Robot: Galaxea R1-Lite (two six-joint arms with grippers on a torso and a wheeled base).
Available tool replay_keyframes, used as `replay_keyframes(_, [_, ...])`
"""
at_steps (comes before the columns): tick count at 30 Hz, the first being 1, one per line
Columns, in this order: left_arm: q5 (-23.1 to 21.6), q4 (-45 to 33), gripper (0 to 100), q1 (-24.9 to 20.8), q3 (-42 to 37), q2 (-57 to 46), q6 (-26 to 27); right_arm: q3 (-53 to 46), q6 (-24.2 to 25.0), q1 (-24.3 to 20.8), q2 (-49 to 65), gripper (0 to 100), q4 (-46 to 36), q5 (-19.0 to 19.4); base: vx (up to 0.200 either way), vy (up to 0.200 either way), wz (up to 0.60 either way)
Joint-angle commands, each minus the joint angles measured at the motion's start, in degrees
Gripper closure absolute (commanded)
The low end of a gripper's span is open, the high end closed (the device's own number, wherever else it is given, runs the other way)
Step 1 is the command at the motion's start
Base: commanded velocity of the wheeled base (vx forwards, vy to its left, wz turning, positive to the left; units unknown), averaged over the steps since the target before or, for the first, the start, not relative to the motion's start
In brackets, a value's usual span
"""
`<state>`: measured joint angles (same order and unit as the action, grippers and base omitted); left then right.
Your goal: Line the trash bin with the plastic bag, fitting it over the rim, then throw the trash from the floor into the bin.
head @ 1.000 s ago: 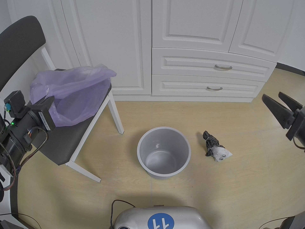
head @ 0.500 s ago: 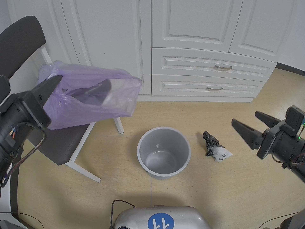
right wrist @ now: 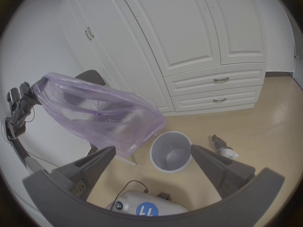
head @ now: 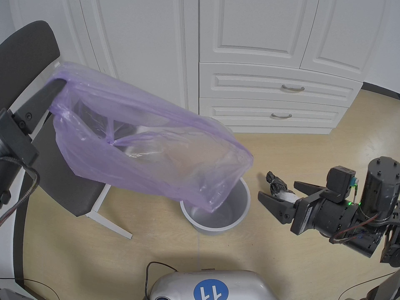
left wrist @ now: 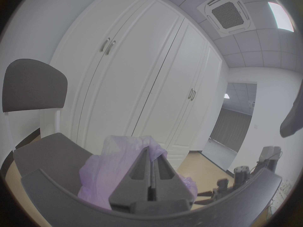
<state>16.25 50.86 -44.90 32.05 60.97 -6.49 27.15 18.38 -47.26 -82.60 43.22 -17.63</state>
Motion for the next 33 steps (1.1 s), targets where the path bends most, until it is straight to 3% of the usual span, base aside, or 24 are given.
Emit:
replay_keyframes(1, [0.0,1.8,100,-0.5,0.2,-0.5,0.0,0.1,0.2,-1.0,-4.3,0,0.2,-0.5,0.0,0.0,0.0])
replay_keyframes(6, [0.0,5.0,100,-3.0,0.6,-0.5,-0.2,0.4,0.6,-1.0,-6.9,0,0.2,-2.3,0.0,0.0,0.0])
replay_keyframes(15, [0.0,6.9,100,-4.0,0.6,-0.5,-0.2,6.4,8.3,-0.5,-13.1,0,0.4,-6.5,0.0,0.0,0.0])
replay_keyframes(19, [0.0,6.9,100,-4.0,0.6,-0.7,-0.1,10.5,11.1,2.3,-14.8,0,3.5,-8.9,0.0,0.0,0.0])
replay_keyframes(22, [0.0,6.9,100,-4.0,0.6,-0.7,-0.1,12.4,11.9,4.6,-14.0,0,5.7,-8.7,0.0,0.0,0.0])
replay_keyframes(25, [0.0,6.9,100,-4.0,0.6,-0.6,-0.3,14.2,12.8,7.4,-13.2,0,7.1,-8.2,0.0,0.0,0.0])
replay_keyframes(27, [0.0,7.0,100,-4.0,1.2,-0.5,-0.5,16.7,16.8,9.9,-13.7,0,7.2,-7.8,0.0,0.0,0.0])
replay_keyframes(29, [0.0,7.2,100,-4.0,1.4,-0.5,-0.5,17.3,20.6,10.5,-13.9,0,6.5,-5.6,0.0,0.0,0.0])
replay_keyframes(33, [0.0,8.1,100,-4.0,1.4,-0.4,-0.5,15.2,25.1,10.3,-13.3,0,5.8,2.9,0.0,0.0,0.0])
